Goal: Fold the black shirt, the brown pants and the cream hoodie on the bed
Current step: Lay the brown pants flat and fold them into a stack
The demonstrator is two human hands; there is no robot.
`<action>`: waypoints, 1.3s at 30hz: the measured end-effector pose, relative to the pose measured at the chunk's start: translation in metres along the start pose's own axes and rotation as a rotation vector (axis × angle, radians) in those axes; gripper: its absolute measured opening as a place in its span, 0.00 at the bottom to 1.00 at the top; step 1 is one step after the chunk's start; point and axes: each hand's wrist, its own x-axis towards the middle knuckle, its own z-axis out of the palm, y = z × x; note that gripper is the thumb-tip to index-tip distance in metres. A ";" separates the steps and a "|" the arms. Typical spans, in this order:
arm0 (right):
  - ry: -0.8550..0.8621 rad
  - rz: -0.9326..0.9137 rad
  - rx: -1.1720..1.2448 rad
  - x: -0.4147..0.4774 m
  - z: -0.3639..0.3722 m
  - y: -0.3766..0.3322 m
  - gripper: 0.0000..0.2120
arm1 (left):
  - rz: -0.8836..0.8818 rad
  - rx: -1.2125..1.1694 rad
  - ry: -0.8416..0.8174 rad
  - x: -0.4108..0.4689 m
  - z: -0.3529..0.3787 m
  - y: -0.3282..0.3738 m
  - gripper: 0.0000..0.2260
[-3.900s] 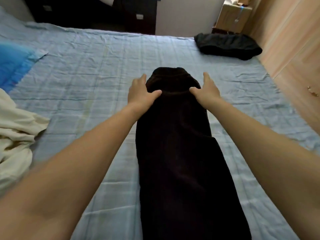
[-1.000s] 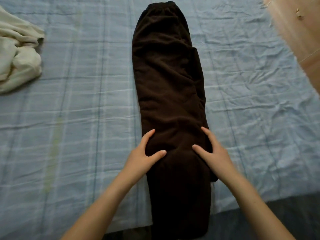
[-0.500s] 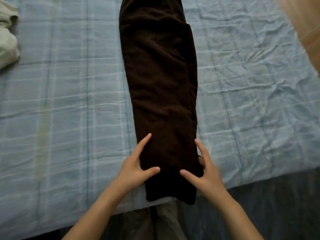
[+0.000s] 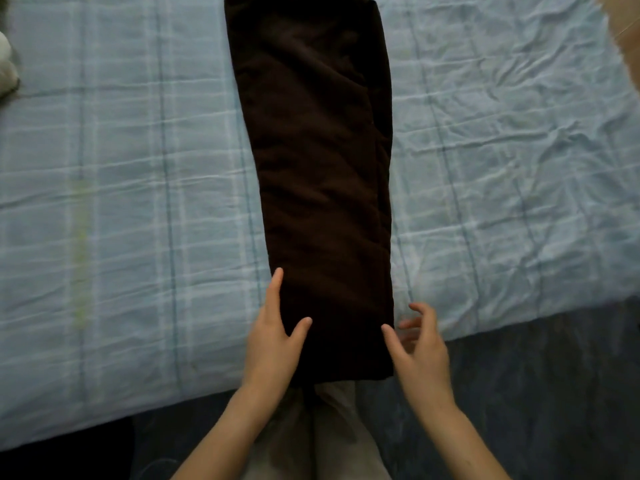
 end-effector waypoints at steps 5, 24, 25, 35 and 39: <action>-0.057 0.036 0.109 -0.015 0.011 0.000 0.27 | -0.064 -0.045 0.116 -0.024 0.011 -0.004 0.33; 0.017 -0.244 -0.092 0.038 0.027 -0.017 0.29 | -0.046 -0.147 0.202 0.014 0.018 0.003 0.28; 0.003 -0.280 -0.241 0.043 0.033 -0.023 0.28 | -0.028 -0.139 0.190 0.019 0.019 0.005 0.28; 0.120 -0.562 -0.452 0.123 0.045 -0.096 0.27 | 0.366 0.496 0.358 0.104 0.026 0.061 0.26; 0.011 -0.405 -0.577 0.167 0.067 -0.081 0.27 | 0.359 0.725 0.201 0.151 0.043 0.041 0.26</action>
